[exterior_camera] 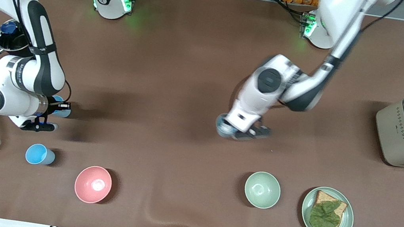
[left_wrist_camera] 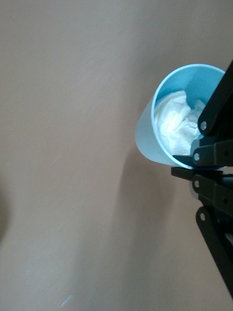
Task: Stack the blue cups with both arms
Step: 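Carry the blue cup to the table center with the left gripper and release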
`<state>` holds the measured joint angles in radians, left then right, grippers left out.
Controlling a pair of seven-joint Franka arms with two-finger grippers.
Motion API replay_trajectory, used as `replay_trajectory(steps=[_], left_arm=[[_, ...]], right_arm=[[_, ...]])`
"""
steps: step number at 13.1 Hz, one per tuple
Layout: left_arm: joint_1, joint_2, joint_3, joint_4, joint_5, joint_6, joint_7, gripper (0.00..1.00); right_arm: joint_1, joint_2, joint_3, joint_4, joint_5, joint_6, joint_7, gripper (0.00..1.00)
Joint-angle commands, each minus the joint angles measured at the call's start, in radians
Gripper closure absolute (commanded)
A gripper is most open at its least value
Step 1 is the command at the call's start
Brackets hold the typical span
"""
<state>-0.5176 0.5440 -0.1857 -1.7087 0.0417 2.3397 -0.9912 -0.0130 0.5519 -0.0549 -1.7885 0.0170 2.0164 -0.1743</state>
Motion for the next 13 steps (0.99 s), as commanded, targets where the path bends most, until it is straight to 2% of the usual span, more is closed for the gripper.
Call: replay_trajectory(steps=[1,3,4,5,6,9,11,13], left_arm=[[-0.088,0.118,0.015,0.116,-0.019,-0.008,-0.102,1.0],[-0.123,0.142,0.015,0.123,-0.022,-0.006,-0.112,1.0],[-0.136,0.146,0.015,0.123,-0.019,-0.006,-0.118,0.93],[-0.134,0.142,0.015,0.123,-0.017,-0.006,-0.119,0.23],[-0.127,0.134,0.015,0.123,-0.014,-0.006,-0.118,0.0],[-0.108,0.055,0.025,0.118,-0.02,-0.02,-0.121,0.0],[-0.04,-0.06,0.025,0.118,-0.011,-0.123,-0.097,0.0],[0.057,-0.166,0.025,0.118,-0.011,-0.201,-0.007,0.0]], right_arm=[[0.025,-0.036,0.001,0.047,0.012,-0.117,-0.002,1.0],[0.057,-0.037,0.001,0.145,0.015,-0.246,0.001,1.0],[0.074,-0.037,0.001,0.176,0.032,-0.286,0.005,1.0],[0.086,-0.037,0.001,0.193,0.069,-0.312,0.021,1.0],[0.099,-0.038,0.001,0.202,0.102,-0.33,0.059,1.0],[0.203,-0.041,0.003,0.234,0.139,-0.34,0.246,1.0],[0.293,-0.04,0.001,0.244,0.219,-0.329,0.405,1.0],[0.4,-0.029,0.001,0.294,0.239,-0.317,0.566,1.0]])
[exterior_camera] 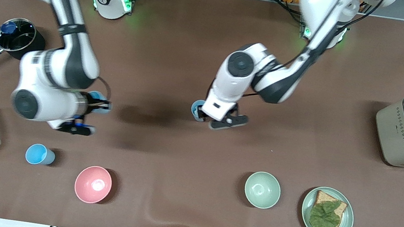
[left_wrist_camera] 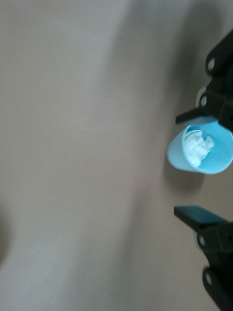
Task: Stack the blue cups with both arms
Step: 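Carry the blue cup to the table center with the left gripper and release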
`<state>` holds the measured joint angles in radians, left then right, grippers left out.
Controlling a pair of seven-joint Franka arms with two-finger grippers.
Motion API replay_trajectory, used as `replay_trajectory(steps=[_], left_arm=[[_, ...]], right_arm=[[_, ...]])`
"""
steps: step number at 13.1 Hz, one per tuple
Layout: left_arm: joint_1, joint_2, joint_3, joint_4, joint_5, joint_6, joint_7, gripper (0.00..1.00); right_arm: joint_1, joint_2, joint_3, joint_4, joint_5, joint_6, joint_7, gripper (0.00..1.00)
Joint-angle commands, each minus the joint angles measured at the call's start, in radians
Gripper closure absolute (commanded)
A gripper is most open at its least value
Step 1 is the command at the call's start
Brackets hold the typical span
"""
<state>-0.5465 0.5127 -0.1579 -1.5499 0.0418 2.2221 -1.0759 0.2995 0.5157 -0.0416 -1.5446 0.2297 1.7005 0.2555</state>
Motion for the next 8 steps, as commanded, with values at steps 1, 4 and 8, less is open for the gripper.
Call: replay_trajectory(steps=[1,4,8], left_arm=[[0.153,-0.178,-0.003,-0.041,-0.011,-0.126,0.182,0.0],[0.327,-0.264,-0.003,-0.042,-0.01,-0.249,0.504,0.0],[0.477,-0.327,-0.002,-0.041,0.0,-0.344,0.721,0.0]], right_arm=[[0.137,0.012,-0.012,0.061,0.025,0.036,0.216,1.0],[0.278,0.055,-0.012,0.067,0.025,0.247,0.336,1.0],[0.369,0.161,-0.011,0.21,0.031,0.283,0.464,1.0]])
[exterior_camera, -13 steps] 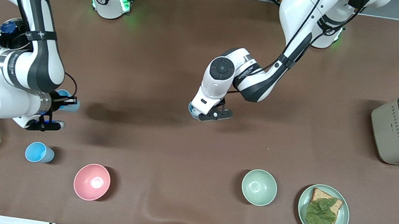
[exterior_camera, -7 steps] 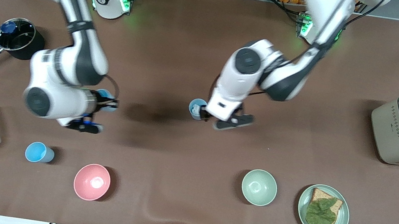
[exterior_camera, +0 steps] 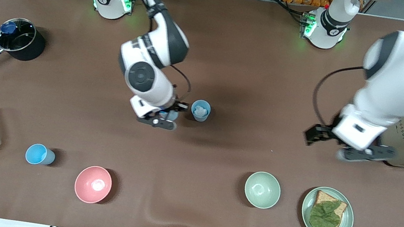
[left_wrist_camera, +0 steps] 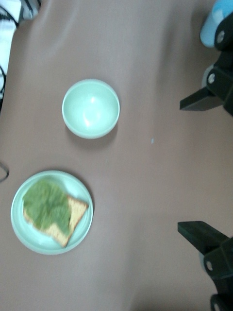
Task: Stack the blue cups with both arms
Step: 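Lower the right gripper's cup onto the placed cup while the left gripper withdraws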
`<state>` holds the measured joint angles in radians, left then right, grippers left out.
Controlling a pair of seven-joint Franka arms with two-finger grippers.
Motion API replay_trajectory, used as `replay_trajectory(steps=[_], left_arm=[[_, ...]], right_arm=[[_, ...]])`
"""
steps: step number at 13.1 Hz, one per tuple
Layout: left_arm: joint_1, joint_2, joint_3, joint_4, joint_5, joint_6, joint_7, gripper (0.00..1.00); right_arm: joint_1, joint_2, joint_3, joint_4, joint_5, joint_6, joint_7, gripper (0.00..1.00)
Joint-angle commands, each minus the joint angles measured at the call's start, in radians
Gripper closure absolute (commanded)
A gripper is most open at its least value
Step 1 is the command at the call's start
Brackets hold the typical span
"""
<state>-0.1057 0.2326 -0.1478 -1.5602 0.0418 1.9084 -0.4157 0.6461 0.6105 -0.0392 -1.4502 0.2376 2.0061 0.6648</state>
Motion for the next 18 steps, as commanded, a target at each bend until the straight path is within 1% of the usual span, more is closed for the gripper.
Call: replay_trajectory(steps=[1,3,6,8,10,13,18], left_arm=[[0.058,-0.064,-0.012,-0.027,0.007,-0.048,0.093,0.0],[0.072,-0.079,-0.012,-0.026,0.018,-0.077,0.121,0.0],[0.07,-0.113,-0.009,-0.023,0.078,-0.114,0.133,0.0],[0.052,-0.131,0.034,-0.027,0.078,-0.143,0.152,0.0],[0.061,-0.144,0.037,-0.029,0.075,-0.155,0.199,0.0],[0.072,-0.168,0.037,-0.035,0.067,-0.172,0.206,0.0],[0.104,-0.2,0.033,-0.05,0.055,-0.209,0.236,0.0]], right_arm=[[0.035,0.071,-0.013,0.126,0.029,-0.023,0.062,1.0],[0.05,0.069,-0.013,0.129,0.052,-0.024,0.065,1.0],[0.052,0.071,-0.011,0.146,0.074,-0.026,0.065,1.0],[0.067,0.077,-0.011,0.145,0.086,-0.026,0.081,1.0],[0.075,0.087,-0.011,0.146,0.086,-0.02,0.099,1.0],[0.076,0.095,-0.008,0.146,0.117,-0.014,0.117,1.0],[0.081,0.098,-0.007,0.146,0.121,-0.015,0.164,1.0]])
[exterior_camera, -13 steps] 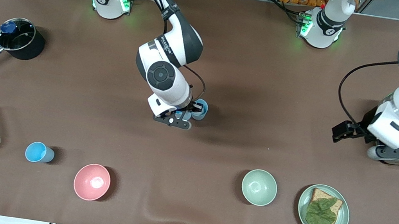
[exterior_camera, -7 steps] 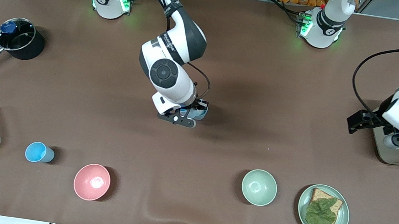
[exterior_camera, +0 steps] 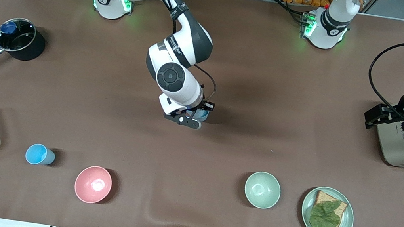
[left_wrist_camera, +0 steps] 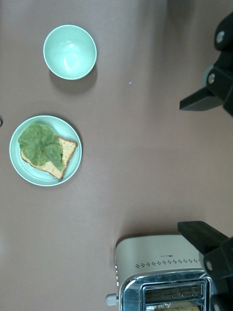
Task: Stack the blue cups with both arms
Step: 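Lower the right gripper's cup onto the placed cup while the left gripper withdraws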
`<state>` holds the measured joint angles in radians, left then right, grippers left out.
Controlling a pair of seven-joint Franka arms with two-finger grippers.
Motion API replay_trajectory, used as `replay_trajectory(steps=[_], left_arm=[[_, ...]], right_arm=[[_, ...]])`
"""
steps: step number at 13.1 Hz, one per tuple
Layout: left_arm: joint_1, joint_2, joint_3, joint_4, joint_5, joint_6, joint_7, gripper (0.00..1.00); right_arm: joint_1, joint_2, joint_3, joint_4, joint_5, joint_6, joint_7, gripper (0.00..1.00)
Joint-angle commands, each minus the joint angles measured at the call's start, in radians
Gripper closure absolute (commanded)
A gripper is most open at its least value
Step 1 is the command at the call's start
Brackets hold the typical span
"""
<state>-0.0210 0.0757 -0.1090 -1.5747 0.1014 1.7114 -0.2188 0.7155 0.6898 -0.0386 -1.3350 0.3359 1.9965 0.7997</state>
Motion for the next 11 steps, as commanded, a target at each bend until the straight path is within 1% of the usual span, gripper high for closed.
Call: replay_trajectory(steps=[1,2,3,4,5,6,8,10,11], left_arm=[[0.024,-0.051,-0.006,-0.045,-0.023,-0.015,0.051,0.0],[0.038,-0.053,-0.006,-0.047,-0.041,-0.015,0.068,0.0],[0.039,-0.051,-0.002,-0.047,-0.052,-0.013,0.09,0.0],[0.039,-0.051,-0.001,-0.047,-0.052,-0.013,0.093,0.0],[0.039,-0.051,-0.001,-0.047,-0.052,-0.013,0.093,0.0],[0.039,-0.051,-0.001,-0.045,-0.052,-0.013,0.095,0.0],[0.041,-0.053,0.0,-0.044,-0.052,-0.013,0.102,0.0],[0.047,-0.054,0.0,-0.045,-0.052,-0.015,0.102,0.0],[0.047,-0.056,0.0,-0.045,-0.052,-0.015,0.102,0.0]], right_arm=[[0.012,0.019,-0.007,0.031,0.023,-0.005,0.029,1.0],[0.012,0.017,-0.007,0.031,0.023,-0.007,0.029,1.0],[0.013,0.016,-0.007,0.031,0.023,-0.01,0.032,0.66],[0.013,0.01,-0.009,0.031,0.021,-0.012,0.042,0.01],[0.028,0.002,-0.012,0.031,0.014,-0.012,0.055,0.0],[0.019,-0.007,-0.012,0.031,0.015,-0.012,0.059,0.0],[-0.029,-0.03,-0.015,0.028,0.02,-0.024,0.056,0.0],[-0.097,-0.082,-0.017,0.027,0.008,-0.15,0.011,0.0],[-0.146,-0.11,-0.017,0.02,-0.001,-0.224,-0.108,0.0]])
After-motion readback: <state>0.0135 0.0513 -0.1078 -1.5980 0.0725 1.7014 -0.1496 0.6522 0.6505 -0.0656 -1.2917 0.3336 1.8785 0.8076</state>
